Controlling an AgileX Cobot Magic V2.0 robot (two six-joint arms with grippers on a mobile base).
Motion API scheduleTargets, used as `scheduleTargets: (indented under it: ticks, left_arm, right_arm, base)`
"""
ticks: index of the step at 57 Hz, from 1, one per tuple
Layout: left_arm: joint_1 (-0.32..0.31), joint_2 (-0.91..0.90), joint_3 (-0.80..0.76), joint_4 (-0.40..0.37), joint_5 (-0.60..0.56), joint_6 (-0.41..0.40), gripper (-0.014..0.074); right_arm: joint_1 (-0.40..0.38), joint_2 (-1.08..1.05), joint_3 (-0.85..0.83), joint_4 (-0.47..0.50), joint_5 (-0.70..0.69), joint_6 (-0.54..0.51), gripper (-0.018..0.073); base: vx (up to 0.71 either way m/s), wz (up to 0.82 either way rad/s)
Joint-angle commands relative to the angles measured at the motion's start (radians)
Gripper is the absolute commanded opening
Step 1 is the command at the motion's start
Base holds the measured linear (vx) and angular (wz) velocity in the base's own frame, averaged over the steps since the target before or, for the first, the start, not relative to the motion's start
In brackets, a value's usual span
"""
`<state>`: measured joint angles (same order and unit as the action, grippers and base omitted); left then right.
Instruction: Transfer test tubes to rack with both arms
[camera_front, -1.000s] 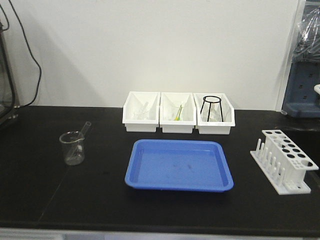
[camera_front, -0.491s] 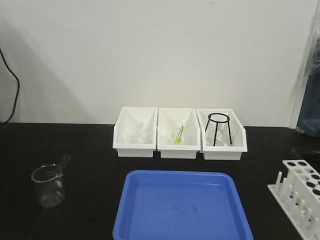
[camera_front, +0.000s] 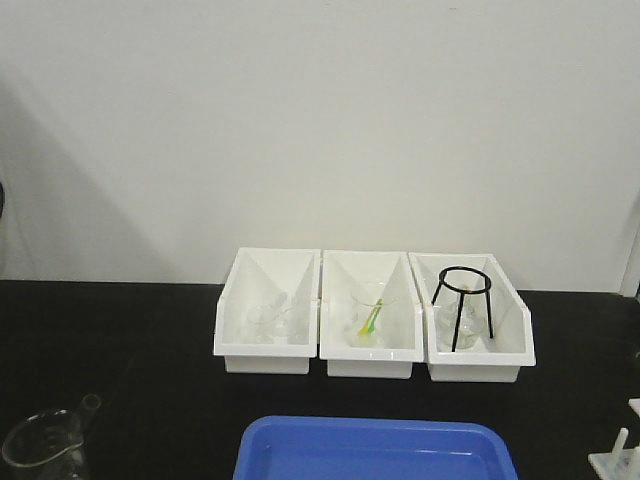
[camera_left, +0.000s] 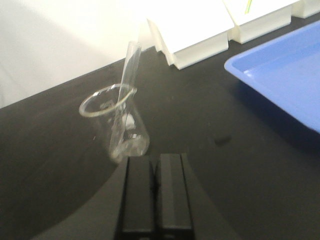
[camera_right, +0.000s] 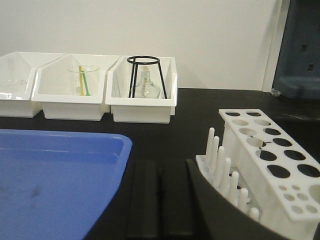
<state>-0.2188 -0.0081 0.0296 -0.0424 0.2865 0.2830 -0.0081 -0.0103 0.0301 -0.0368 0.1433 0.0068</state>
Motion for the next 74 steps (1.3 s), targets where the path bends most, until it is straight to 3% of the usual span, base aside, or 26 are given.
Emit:
scheduleTargets:
  ticks: [1, 57, 74]
  left_arm:
    - [0.0, -0.019, 0.028, -0.002, -0.085, -0.008, -0.0015]
    - [0.0, -0.019, 0.028, -0.002, -0.085, -0.008, -0.0015]
    - [0.0, -0.019, 0.027, 0.008, -0.093, 0.045, -0.0015]
  right_arm:
    - [-0.004, -0.007, 0.011, -0.011, -0.082, -0.007, -0.0004]
    - [-0.004, -0.007, 0.011, -0.011, -0.082, -0.007, -0.0004]
    - [-0.004, -0.007, 0.011, -0.01, -0.098, -0.007, -0.0004]
  base:
    - [0.26, -0.14]
    - [0.05, -0.05]
    - [0.0, 0.0]
